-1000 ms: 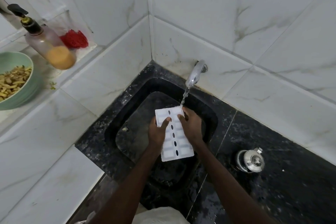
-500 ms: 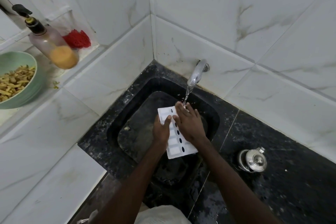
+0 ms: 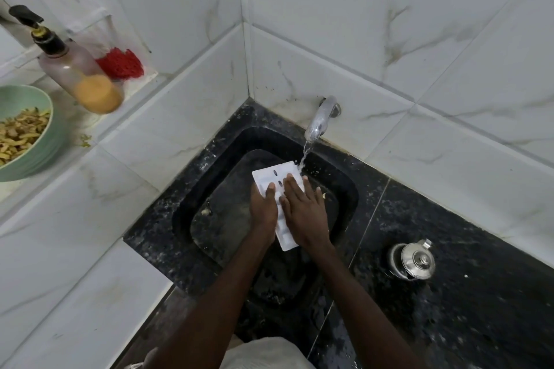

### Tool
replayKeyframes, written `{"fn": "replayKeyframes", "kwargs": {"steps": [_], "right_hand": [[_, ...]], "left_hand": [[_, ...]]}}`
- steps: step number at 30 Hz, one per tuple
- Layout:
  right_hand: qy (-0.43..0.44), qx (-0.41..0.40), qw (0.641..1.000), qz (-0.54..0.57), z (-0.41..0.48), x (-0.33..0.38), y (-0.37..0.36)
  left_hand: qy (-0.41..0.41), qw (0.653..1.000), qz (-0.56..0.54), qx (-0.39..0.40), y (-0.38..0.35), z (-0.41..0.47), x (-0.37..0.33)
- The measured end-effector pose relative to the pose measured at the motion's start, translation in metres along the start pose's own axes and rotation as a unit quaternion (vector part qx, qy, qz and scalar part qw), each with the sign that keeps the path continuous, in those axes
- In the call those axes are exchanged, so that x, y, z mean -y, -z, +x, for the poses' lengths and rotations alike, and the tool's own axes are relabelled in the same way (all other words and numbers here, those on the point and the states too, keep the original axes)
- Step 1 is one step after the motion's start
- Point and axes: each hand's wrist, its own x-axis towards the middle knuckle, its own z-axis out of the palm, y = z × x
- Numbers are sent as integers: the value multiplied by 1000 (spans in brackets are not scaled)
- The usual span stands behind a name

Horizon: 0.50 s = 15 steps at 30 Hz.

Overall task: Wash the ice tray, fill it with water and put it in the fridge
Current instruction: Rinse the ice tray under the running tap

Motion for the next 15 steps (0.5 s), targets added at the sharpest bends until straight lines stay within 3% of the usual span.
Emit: {"fn": "replayKeyframes", "kwargs": {"steps": [3,7,12,15], "right_hand": [[17,-3,1000,1,0,1,-2],[-49,-2,999,8,10,-16,7],[79,28,996,-37,-1,-17,3],[8,20,1000,-20,-3,-23,4]], "left_hand": [[6,1000,-21,-5,1,1,4],[41,998,-51,-5,2,-2,4],[50,997,-50,-34,11,5,9],[50,997,-50,-35,7,5,5]]}}
